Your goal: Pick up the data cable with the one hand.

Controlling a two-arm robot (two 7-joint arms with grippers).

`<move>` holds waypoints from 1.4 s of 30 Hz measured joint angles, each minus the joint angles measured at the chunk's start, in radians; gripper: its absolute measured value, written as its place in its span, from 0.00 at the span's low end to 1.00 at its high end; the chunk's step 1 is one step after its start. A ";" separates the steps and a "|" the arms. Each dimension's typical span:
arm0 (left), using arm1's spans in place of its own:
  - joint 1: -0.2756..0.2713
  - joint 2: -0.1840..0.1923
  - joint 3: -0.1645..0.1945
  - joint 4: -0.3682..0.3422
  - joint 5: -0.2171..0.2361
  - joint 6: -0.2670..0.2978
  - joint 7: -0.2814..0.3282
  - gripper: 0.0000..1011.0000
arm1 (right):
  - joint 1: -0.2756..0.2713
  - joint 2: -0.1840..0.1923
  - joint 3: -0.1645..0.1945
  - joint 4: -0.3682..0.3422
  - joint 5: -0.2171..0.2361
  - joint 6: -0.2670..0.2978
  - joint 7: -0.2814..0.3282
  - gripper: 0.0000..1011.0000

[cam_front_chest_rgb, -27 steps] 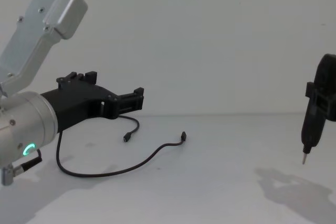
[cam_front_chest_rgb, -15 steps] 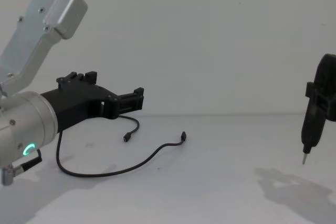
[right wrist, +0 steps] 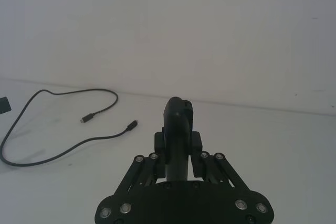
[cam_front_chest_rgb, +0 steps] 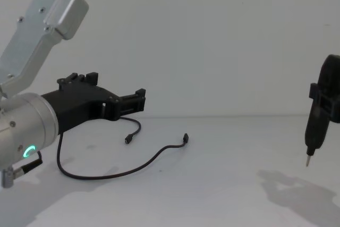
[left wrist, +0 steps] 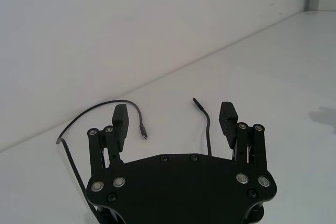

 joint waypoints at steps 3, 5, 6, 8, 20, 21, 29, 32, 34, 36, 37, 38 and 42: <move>0.000 0.000 0.000 0.000 0.000 0.000 0.000 0.99 | 0.000 0.000 0.000 0.000 0.000 0.000 0.000 0.26; 0.000 0.000 0.000 0.000 0.000 0.000 0.000 0.99 | 0.000 0.000 0.000 0.000 0.000 0.000 0.000 0.26; 0.000 0.000 0.000 0.000 0.000 0.000 0.000 0.99 | 0.000 0.000 0.000 0.000 0.000 0.000 0.000 0.26; 0.000 0.000 0.000 0.000 0.000 0.000 0.000 0.99 | 0.000 0.000 0.000 0.000 0.000 0.000 0.000 0.26; 0.000 0.000 0.000 0.000 0.000 0.000 0.000 0.99 | 0.000 0.000 0.000 0.000 0.000 0.000 0.000 0.26; 0.000 0.000 0.000 0.000 0.000 0.000 0.000 0.99 | 0.000 0.000 0.000 0.000 0.000 0.000 0.000 0.26; -0.004 -0.001 0.000 0.003 0.000 0.001 -0.005 0.99 | 0.000 0.000 0.000 0.000 0.000 0.000 0.000 0.26; -0.014 -0.003 0.000 0.012 -0.006 0.010 -0.018 0.99 | 0.000 0.000 0.000 0.000 0.000 0.000 0.000 0.26; -0.020 -0.005 0.000 0.018 -0.012 0.019 -0.027 0.99 | 0.000 0.000 0.000 0.000 0.000 0.000 0.000 0.26; -0.036 -0.010 -0.001 0.035 -0.026 0.038 -0.046 0.99 | 0.000 0.000 0.000 0.000 0.000 0.000 0.000 0.26; -0.042 -0.013 -0.002 0.041 -0.030 0.043 -0.051 0.99 | 0.000 0.000 0.000 0.000 0.000 0.000 0.000 0.26; -0.048 -0.015 -0.003 0.046 -0.036 0.051 -0.058 0.99 | 0.000 0.000 0.000 0.000 0.000 0.000 0.000 0.26; -0.077 -0.027 -0.007 0.077 -0.060 0.084 -0.086 0.99 | 0.000 0.000 0.000 0.000 0.000 0.000 0.000 0.26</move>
